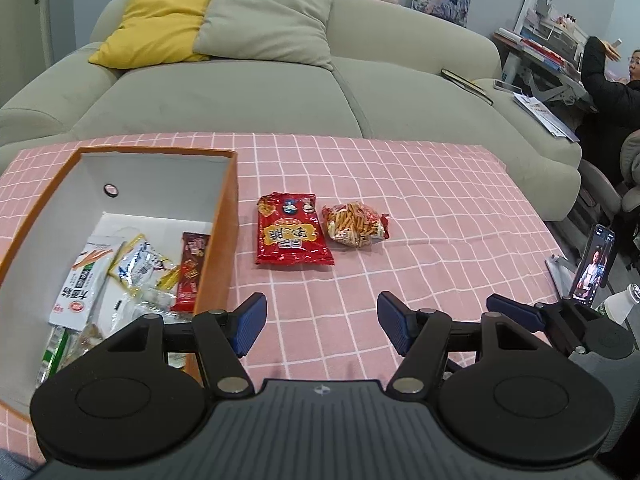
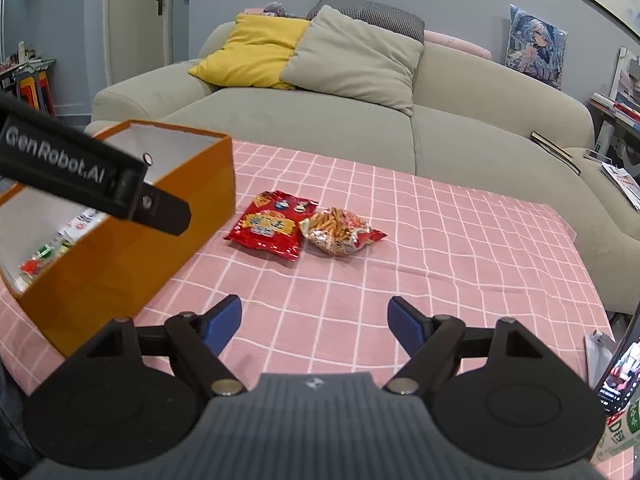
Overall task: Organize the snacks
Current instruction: 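Withdraw both tools from the box back over the remaining snacks, then reach the left tool to the red snack bag while the right tool reaches the stick-snack bag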
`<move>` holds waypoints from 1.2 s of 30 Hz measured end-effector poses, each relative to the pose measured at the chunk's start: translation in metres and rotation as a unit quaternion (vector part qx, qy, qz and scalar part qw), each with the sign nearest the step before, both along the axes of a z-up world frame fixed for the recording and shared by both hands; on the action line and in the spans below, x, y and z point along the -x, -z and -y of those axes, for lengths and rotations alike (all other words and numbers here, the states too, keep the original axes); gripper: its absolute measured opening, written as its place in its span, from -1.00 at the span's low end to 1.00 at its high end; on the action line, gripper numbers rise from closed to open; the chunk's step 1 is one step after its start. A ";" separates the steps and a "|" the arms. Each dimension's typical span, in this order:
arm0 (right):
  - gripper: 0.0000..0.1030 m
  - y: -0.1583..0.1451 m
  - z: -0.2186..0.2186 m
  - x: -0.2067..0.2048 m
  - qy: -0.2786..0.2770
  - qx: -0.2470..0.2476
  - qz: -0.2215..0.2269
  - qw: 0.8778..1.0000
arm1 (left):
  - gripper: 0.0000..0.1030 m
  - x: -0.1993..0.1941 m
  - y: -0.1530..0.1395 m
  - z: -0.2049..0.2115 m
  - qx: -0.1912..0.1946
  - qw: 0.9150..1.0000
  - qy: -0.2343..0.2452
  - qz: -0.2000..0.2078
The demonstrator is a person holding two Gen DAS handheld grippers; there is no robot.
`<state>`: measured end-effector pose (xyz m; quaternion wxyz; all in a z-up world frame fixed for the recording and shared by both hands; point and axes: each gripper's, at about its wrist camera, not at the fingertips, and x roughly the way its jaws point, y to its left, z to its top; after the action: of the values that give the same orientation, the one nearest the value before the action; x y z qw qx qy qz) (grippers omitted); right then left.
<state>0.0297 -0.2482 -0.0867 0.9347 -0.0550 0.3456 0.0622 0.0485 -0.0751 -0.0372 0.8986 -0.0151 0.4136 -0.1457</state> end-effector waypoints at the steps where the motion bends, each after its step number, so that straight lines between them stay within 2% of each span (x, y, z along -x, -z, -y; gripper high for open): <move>1: 0.46 0.002 0.002 -0.003 0.001 0.000 -0.004 1.000 | 0.45 -0.002 0.001 0.003 -0.001 1.000 0.002 -0.003; 5: 0.44 0.008 0.008 -0.012 0.006 0.009 -0.014 1.000 | 0.45 -0.010 0.008 0.012 -0.005 1.000 0.006 -0.014; 15: 0.40 0.023 0.028 -0.044 0.020 0.016 -0.042 0.999 | 0.45 -0.034 0.025 0.026 -0.009 0.999 -0.018 -0.036; 24: 0.35 0.033 0.046 -0.084 0.006 0.035 -0.049 0.998 | 0.44 -0.068 0.044 0.040 -0.025 0.998 -0.021 -0.054; 36: 0.35 0.055 0.041 -0.149 -0.044 0.069 -0.045 0.996 | 0.44 -0.102 0.066 0.043 -0.032 0.995 -0.040 -0.085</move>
<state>0.1782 -0.2894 -0.1417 0.9087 -0.1318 0.3877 0.0815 0.1501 -0.1180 -0.1028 0.8652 -0.0147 0.4922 -0.0948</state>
